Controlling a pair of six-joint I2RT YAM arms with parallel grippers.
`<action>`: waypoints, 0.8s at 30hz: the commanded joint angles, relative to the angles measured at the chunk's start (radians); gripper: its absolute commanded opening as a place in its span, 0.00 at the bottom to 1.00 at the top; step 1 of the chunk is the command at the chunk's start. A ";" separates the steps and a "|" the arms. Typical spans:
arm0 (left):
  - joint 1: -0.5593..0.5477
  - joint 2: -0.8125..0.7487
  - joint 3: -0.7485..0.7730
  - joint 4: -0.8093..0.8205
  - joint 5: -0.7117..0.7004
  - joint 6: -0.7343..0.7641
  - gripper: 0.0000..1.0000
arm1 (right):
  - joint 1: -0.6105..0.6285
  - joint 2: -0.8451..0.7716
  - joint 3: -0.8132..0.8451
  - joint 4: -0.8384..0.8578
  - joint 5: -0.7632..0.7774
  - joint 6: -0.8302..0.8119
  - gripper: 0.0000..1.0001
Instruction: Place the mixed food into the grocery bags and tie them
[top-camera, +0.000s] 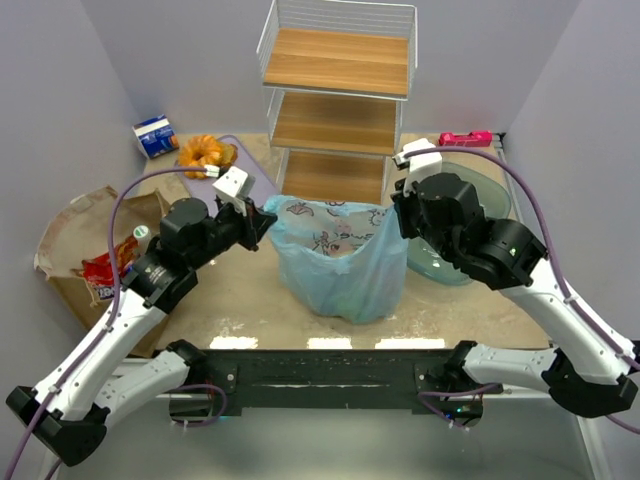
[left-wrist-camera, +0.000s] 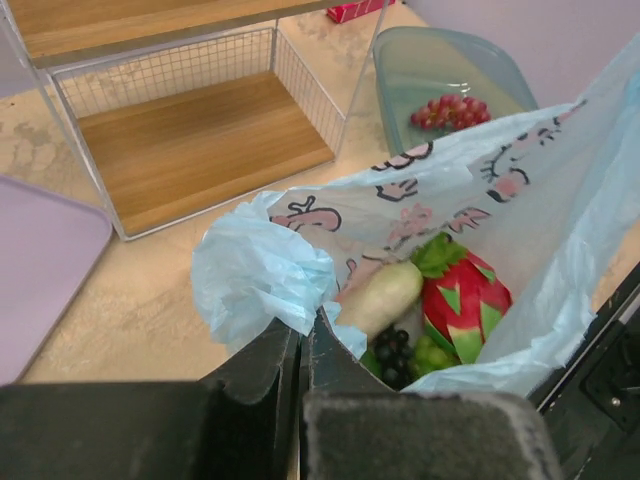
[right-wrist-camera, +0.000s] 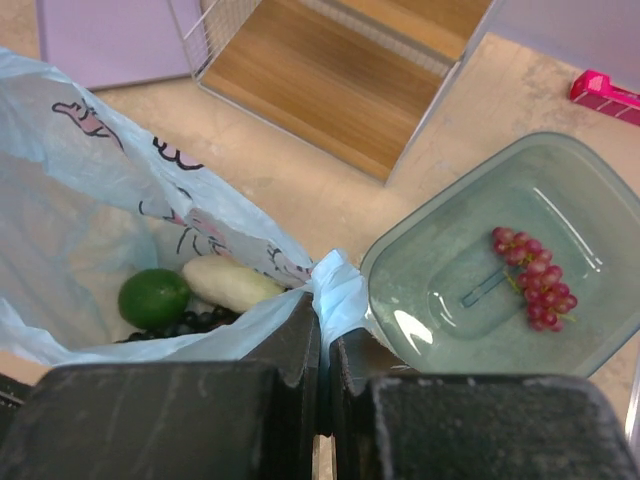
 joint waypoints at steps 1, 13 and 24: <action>0.002 -0.013 -0.053 0.119 0.006 -0.059 0.00 | -0.051 0.014 -0.006 0.104 0.016 -0.059 0.00; 0.003 -0.046 -0.051 0.261 0.126 0.054 0.76 | -0.073 -0.001 0.070 0.055 -0.053 -0.090 0.85; 0.089 0.015 0.102 0.306 0.086 0.245 1.00 | -0.073 0.078 0.224 0.214 -0.528 -0.242 0.95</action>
